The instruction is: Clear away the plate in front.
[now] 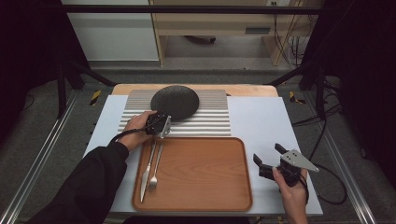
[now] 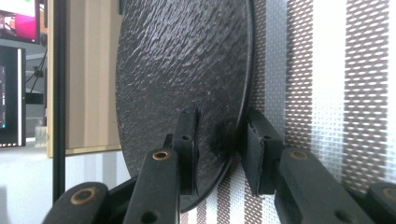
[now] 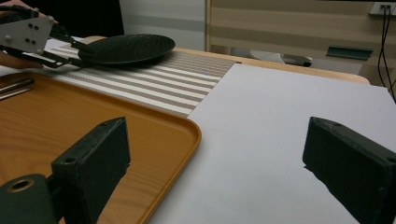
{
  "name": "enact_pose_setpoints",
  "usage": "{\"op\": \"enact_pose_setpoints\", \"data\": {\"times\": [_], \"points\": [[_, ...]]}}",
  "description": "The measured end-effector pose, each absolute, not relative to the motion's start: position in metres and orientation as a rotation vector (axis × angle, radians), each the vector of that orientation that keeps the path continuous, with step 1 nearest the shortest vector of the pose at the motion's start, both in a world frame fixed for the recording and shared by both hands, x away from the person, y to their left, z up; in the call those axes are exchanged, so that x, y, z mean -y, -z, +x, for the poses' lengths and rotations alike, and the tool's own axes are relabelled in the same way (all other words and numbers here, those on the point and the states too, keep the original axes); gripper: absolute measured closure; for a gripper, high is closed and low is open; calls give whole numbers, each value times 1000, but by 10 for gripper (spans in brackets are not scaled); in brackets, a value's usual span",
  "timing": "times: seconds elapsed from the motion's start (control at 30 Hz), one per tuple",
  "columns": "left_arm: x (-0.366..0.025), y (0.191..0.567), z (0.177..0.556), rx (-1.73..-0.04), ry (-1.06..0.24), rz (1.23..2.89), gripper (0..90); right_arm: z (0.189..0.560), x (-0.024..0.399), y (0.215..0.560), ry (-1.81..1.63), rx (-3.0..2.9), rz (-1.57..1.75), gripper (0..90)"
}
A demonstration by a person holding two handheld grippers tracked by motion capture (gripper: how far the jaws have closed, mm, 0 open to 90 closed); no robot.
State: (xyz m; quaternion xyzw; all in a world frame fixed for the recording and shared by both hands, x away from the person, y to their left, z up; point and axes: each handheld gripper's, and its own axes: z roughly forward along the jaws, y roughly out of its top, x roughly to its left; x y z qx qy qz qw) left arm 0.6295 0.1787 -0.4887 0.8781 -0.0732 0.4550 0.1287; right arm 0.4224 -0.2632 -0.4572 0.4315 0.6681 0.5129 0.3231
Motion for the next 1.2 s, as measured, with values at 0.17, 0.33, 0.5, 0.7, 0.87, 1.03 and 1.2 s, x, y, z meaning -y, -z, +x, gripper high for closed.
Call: {"op": "enact_pose_setpoints", "data": {"times": [0.17, 0.33, 0.5, 0.7, 0.87, 1.03, 1.2], "points": [[-177, 490, 630, 227, -1349, 2552, 699, 422, 264, 457, -1346, -1750, 1136, 74], [-175, 491, 632, 247, -1350, 2547, 701, 422, 265, 457, -1351, -1747, 1140, 74], [-174, 492, 632, 265, -1358, 2565, 718, 423, 265, 457, -1351, -1750, 1138, 74], [-172, 489, 632, 223, -1332, 2584, 757, 422, 264, 457, -1353, -1753, 1135, 81], [-168, 489, 628, 265, -1369, 2581, 783, 422, 264, 456, -1355, -1749, 1132, 82], [-163, 485, 626, 272, -1423, 2551, 825, 422, 265, 457, -1355, -1748, 1137, 82], [-161, 482, 625, 267, -1450, 2530, 850, 421, 266, 457, -1359, -1746, 1140, 82]]}}
